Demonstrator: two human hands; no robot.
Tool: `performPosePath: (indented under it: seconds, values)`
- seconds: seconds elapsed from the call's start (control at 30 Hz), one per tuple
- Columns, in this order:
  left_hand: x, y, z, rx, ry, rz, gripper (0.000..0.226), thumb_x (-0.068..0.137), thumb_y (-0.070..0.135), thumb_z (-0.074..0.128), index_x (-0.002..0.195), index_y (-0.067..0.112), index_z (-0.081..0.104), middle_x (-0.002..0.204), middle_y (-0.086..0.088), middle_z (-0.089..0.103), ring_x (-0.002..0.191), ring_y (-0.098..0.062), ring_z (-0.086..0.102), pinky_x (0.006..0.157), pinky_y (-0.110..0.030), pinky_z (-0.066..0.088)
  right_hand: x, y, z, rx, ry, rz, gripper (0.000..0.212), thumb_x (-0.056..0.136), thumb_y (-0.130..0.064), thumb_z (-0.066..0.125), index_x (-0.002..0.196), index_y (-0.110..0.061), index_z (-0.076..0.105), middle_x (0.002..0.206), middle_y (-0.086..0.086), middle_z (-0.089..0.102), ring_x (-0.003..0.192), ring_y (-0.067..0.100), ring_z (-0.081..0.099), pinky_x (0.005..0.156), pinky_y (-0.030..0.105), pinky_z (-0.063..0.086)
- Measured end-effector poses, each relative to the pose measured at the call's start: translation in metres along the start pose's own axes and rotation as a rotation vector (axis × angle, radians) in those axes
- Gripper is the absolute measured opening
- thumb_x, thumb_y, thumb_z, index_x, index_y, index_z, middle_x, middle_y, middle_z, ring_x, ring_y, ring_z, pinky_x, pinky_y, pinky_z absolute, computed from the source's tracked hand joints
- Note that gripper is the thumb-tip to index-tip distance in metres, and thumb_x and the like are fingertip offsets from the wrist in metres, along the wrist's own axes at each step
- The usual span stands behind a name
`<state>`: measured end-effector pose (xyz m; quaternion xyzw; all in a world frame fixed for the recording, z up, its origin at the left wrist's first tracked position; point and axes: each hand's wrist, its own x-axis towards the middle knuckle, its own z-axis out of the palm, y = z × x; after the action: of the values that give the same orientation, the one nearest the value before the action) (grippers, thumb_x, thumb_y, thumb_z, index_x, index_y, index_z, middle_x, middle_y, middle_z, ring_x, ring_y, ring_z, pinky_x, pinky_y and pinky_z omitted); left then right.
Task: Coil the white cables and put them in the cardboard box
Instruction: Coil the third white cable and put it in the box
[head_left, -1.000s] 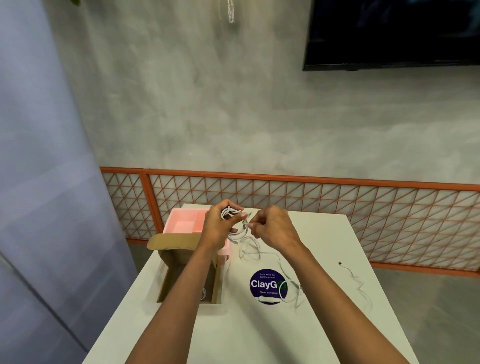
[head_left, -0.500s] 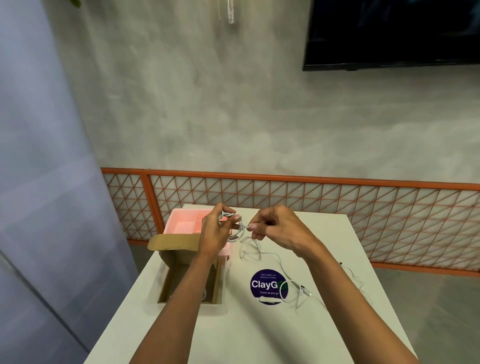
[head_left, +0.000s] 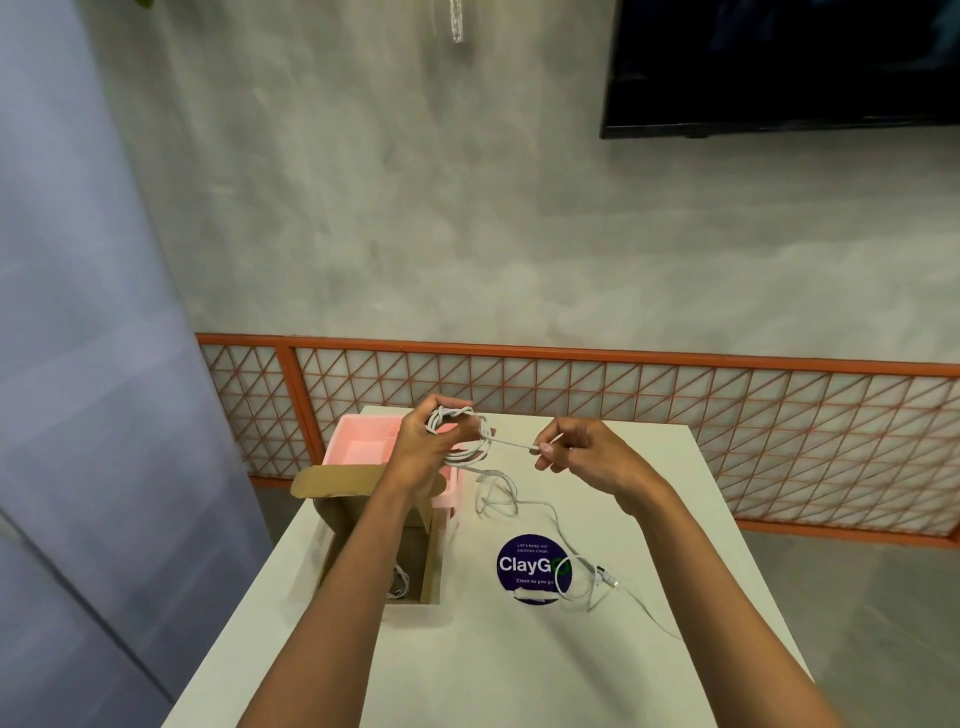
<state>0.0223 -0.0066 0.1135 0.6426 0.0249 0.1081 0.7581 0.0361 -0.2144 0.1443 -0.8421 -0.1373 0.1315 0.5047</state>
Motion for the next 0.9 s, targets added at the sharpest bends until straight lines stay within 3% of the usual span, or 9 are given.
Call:
performPosePath:
  seconds: [0.23,0.33,0.43,0.63,0.8,0.9]
  values:
    - [-0.002,0.004,0.007,0.093,-0.052,0.043,0.04,0.069,-0.008,0.075,0.104,0.003,0.059,0.093,-0.009,0.068,0.074,-0.012,0.07,0.059,-0.024,0.056,0.007,0.018,0.015,-0.139,0.239,0.02,0.012,0.081,-0.014,0.073,0.093,-0.012,0.076,0.094,0.005,0.061,0.078,0.01,0.054,0.064,0.018,0.042]
    - [0.0,0.004,0.013,0.197,-0.033,0.089,0.041,0.07,-0.006,0.076,0.105,0.003,0.057,0.092,-0.006,0.067,0.075,-0.01,0.068,0.059,-0.021,0.055,0.006,0.012,0.025,0.092,0.197,0.029,0.014,0.082,-0.008,0.072,0.096,-0.007,0.073,0.088,0.009,0.065,0.074,0.018,0.066,0.06,0.01,0.05]
    - [0.003,0.002,0.016,0.287,-0.061,0.13,0.039,0.07,-0.002,0.079,0.102,0.006,0.058,0.091,-0.004,0.068,0.08,-0.014,0.067,0.063,-0.023,0.056,0.007,0.004,0.034,0.185,0.181,-0.005,0.011,0.08,-0.008,0.074,0.09,-0.005,0.073,0.085,0.009,0.07,0.077,0.021,0.071,0.071,0.02,0.057]
    - [0.005,-0.005,0.016,0.257,-0.132,0.158,0.032,0.075,0.004,0.076,0.102,0.005,0.058,0.094,-0.008,0.068,0.083,-0.017,0.067,0.069,-0.027,0.056,0.014,0.008,0.042,0.303,0.317,0.0,0.007,0.076,0.0,0.075,0.08,0.004,0.07,0.064,0.009,0.066,0.056,0.013,0.067,0.057,0.019,0.057]
    - [0.006,-0.014,0.018,0.269,-0.103,0.174,0.019,0.082,0.009,0.071,0.095,0.017,0.059,0.088,0.001,0.067,0.083,-0.012,0.064,0.071,-0.026,0.05,0.019,0.017,0.046,0.415,0.246,0.066,0.009,0.082,-0.001,0.069,0.089,0.003,0.072,0.08,0.016,0.072,0.073,0.022,0.071,0.07,0.024,0.059]
    - [0.008,-0.016,0.018,0.294,-0.108,0.164,0.018,0.083,0.012,0.071,0.096,0.018,0.06,0.093,-0.002,0.068,0.089,-0.015,0.064,0.079,-0.031,0.051,0.02,0.019,0.046,0.525,0.186,0.093,0.019,0.082,-0.014,0.073,0.089,0.003,0.072,0.086,0.019,0.073,0.082,0.025,0.072,0.077,0.029,0.058]
